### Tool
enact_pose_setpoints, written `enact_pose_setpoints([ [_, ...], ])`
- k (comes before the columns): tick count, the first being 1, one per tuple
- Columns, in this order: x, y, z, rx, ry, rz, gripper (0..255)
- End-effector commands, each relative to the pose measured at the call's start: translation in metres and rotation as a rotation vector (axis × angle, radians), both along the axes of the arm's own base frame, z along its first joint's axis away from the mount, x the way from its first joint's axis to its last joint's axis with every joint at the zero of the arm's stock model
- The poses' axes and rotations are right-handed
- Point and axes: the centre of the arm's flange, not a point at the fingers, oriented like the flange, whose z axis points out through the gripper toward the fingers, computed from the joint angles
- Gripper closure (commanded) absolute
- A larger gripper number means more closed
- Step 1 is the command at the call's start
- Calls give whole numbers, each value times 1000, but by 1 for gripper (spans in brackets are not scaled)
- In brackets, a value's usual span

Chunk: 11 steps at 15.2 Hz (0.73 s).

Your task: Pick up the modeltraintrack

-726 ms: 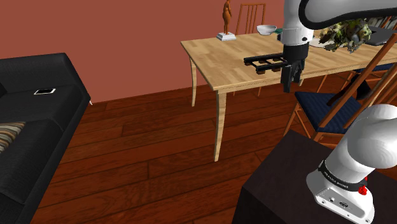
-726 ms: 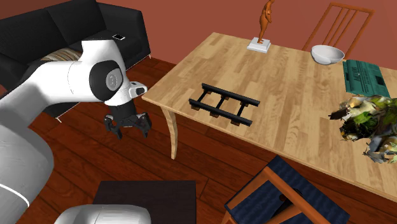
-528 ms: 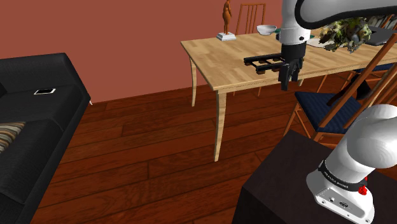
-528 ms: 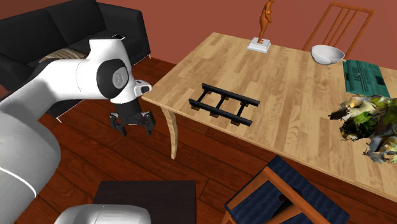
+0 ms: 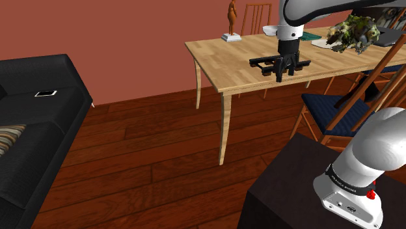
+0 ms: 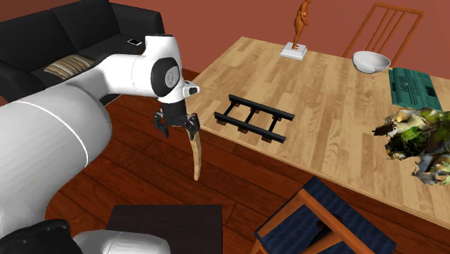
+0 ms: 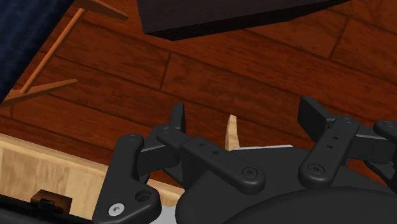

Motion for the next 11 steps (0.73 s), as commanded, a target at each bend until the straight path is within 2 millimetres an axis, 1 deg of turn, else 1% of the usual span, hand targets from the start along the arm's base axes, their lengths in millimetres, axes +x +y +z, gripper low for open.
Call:
enact_pose_setpoints([
  [1, 18, -23, -2, 1, -7, -31, 0],
  [6, 57, -76, -7, 6, -24, -106, 0],
  [11, 92, -133, -12, 11, -41, -182, 0],
])
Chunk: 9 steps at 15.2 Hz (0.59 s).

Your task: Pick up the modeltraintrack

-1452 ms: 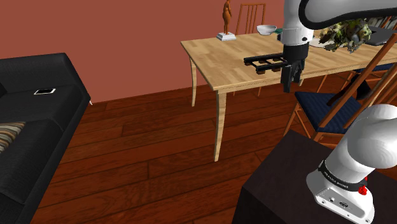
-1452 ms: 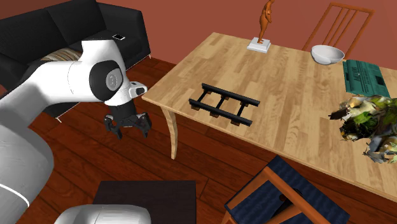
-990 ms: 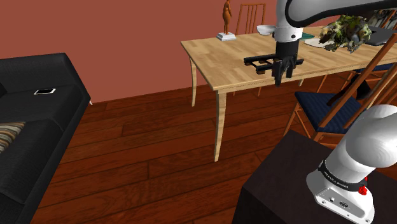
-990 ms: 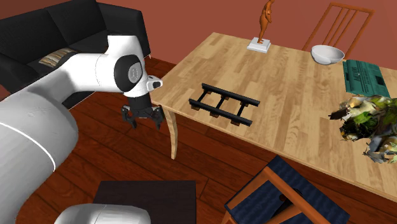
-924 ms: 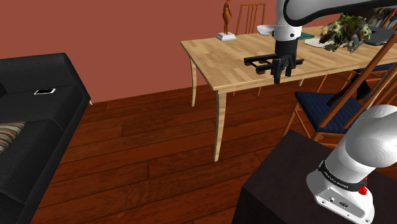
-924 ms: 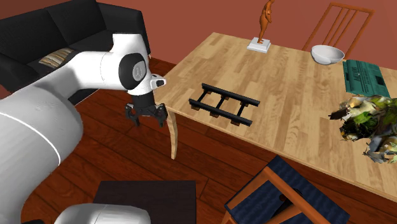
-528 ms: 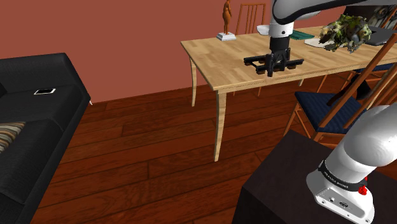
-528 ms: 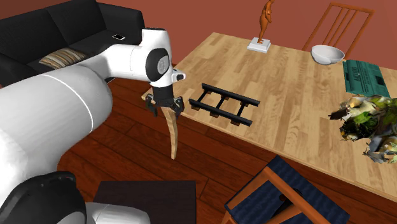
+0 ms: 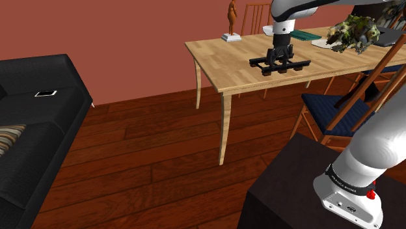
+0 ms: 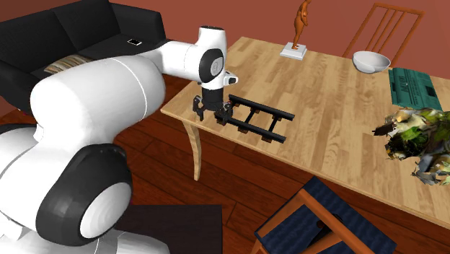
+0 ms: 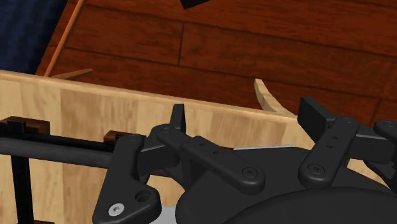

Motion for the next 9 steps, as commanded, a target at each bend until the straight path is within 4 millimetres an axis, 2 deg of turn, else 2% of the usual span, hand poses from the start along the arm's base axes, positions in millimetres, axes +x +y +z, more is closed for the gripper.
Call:
enact_pose_setpoints([
  [1, 16, -22, -3, 1, -6, -30, 0],
  [9, 61, -118, -10, 9, -33, -151, 0],
])
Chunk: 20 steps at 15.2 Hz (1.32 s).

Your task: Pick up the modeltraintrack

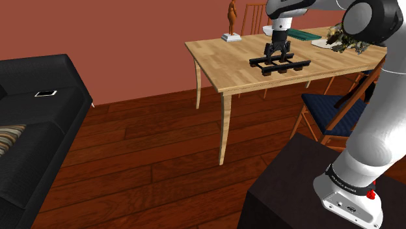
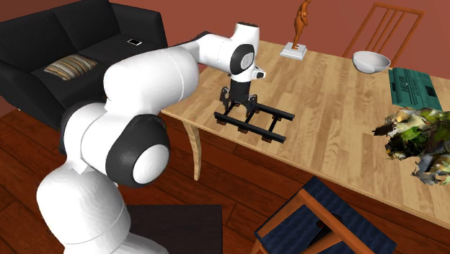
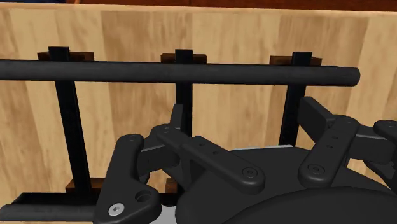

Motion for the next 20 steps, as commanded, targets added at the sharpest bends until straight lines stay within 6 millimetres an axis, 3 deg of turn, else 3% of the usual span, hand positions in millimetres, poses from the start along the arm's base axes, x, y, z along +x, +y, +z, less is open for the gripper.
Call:
enact_pose_setpoints([
  [1, 8, -28, -2, 2, -7, -30, 0],
  [4, 22, -65, -4, 5, -17, -75, 0],
  [12, 23, -67, -45, 5, -18, -77, 0],
  [14, 23, -67, -45, 5, -18, -77, 0],
  [15, 23, -66, -44, 5, -18, -77, 255],
  [20, 23, -66, -44, 5, -18, -77, 255],
])
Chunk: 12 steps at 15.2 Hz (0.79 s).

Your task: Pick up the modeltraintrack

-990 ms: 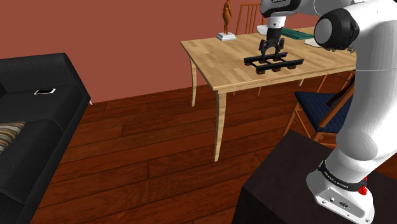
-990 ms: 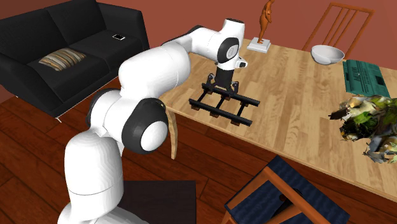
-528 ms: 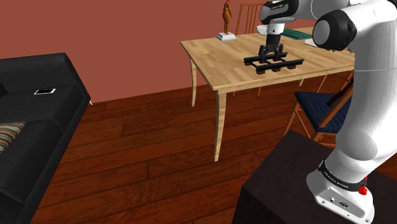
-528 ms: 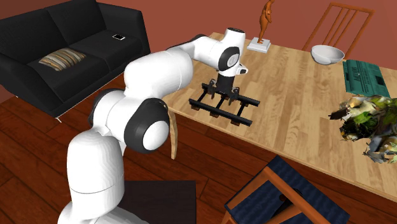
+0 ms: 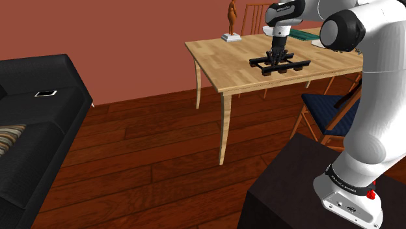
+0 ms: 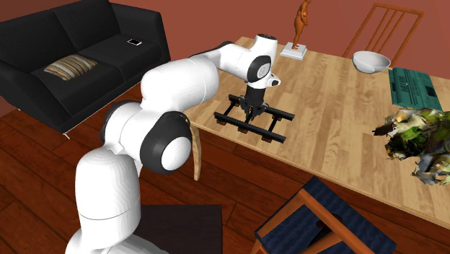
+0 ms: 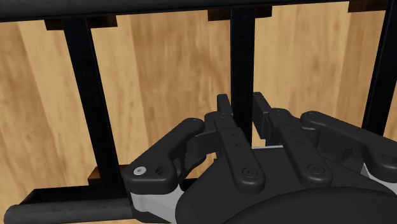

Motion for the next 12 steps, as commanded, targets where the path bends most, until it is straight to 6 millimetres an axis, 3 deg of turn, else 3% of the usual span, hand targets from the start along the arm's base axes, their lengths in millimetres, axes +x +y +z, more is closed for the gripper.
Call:
enact_pose_setpoints([
  [1, 0, 0, 0, 0, 0, 0, 255],
  [4, 0, 0, -1, 0, 0, 0, 255],
  [12, 0, 0, 42, 0, 0, 0, 255],
])
